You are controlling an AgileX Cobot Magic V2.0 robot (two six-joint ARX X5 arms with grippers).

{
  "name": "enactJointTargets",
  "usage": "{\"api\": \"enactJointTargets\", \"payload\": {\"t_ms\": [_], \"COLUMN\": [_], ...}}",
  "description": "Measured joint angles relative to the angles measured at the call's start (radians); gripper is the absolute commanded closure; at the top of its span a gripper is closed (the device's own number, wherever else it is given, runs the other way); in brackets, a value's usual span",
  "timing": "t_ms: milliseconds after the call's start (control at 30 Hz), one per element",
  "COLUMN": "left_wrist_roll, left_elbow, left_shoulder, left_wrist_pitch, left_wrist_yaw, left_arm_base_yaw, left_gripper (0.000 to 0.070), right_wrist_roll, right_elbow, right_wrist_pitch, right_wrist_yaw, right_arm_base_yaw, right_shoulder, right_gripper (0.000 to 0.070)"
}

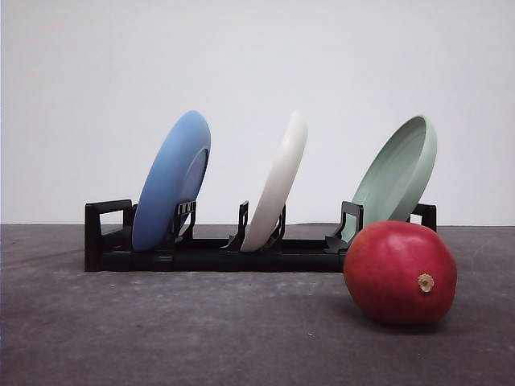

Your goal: Place pomegranate in white plate

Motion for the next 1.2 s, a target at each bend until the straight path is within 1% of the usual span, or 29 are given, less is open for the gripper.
{"api": "enactJointTargets", "payload": {"t_ms": [100, 167, 200, 233, 300, 400, 467, 500, 567, 667, 767, 833, 933, 1033, 1133, 1200], "left_wrist_roll": [-0.046, -0.078, -0.094, -0.115, -0.154, -0.194, -0.206, -0.209, -0.213, -0.215, -0.215, -0.208, -0.182, -0.147, -0.117, -0.099], "left_elbow": [0.0, 0.0, 0.0, 0.0, 0.002, 0.036, 0.091, 0.122, 0.193, 0.288, 0.383, 0.453, 0.58, 0.706, 0.817, 0.871], "left_shoulder": [0.0, 0.0, 0.0, 0.0, 0.0, 0.015, 0.042, 0.057, 0.095, 0.17, 0.26, 0.323, 0.429, 0.529, 0.612, 0.65], "left_wrist_pitch": [0.001, 0.003, 0.006, 0.015, 0.023, -0.019, -0.039, -0.047, -0.061, -0.093, -0.145, -0.179, -0.224, -0.282, -0.324, -0.325], "left_wrist_yaw": [0.0, 0.0, 0.0, 0.0, 0.0, 0.003, 0.014, 0.018, 0.037, 0.087, 0.165, 0.234, 0.373, 0.51, 0.644, 0.728], "left_arm_base_yaw": [0.0, 0.0, 0.0, 0.0, 0.0, -0.001, -0.006, -0.01, -0.016, -0.025, -0.031, -0.033, -0.033, -0.034, -0.043, -0.05], "left_gripper": [0.07, 0.07, 0.07, 0.07, 0.0697, 0.0697, 0.0697, 0.0697, 0.0697, 0.0697, 0.0697, 0.0697, 0.0697, 0.0697, 0.0697, 0.0697], "right_wrist_roll": [0.009, 0.035, 0.058, 0.097, 0.176, 0.294, 0.361, 0.384, 0.416, 0.437, 0.437, 0.418, 0.342, 0.241, 0.155, 0.125], "right_elbow": [0.0, 0.0, 0.0, 0.0, 0.0, 0.027, 0.072, 0.102, 0.184, 0.325, 0.463, 0.55, 0.681, 0.781, 0.846, 0.861], "right_wrist_pitch": [0.0, 0.0, 0.0, 0.0, -0.003, -0.057, -0.074, -0.082, -0.095, -0.147, -0.235, -0.302, -0.396, -0.464, -0.48, -0.466], "right_wrist_yaw": [-0.001, -0.001, -0.004, -0.011, -0.034, -0.072, -0.085, -0.096, -0.123, -0.175, -0.242, -0.3, -0.428, -0.584, -0.718, -0.779], "right_arm_base_yaw": [0.0, 0.0, 0.0, 0.0, 0.0, 0.0, 0.0, 0.0, 0.0, 0.0, 0.0, 0.0, 0.0, 0.0, 0.0, 0.0], "right_shoulder": [0.0, 0.0, 0.0, 0.0, 0.0, 0.008, 0.028, 0.041, 0.077, 0.154, 0.251, 0.315, 0.41, 0.484, 0.539, 0.558], "right_gripper": [0.0667, 0.0668, 0.0679, 0.07, 0.0699, 0.07, 0.07, 0.0699, 0.0699, 0.07, 0.0699, 0.0699, 0.0699, 0.0699, 0.0699, 0.0699]}}
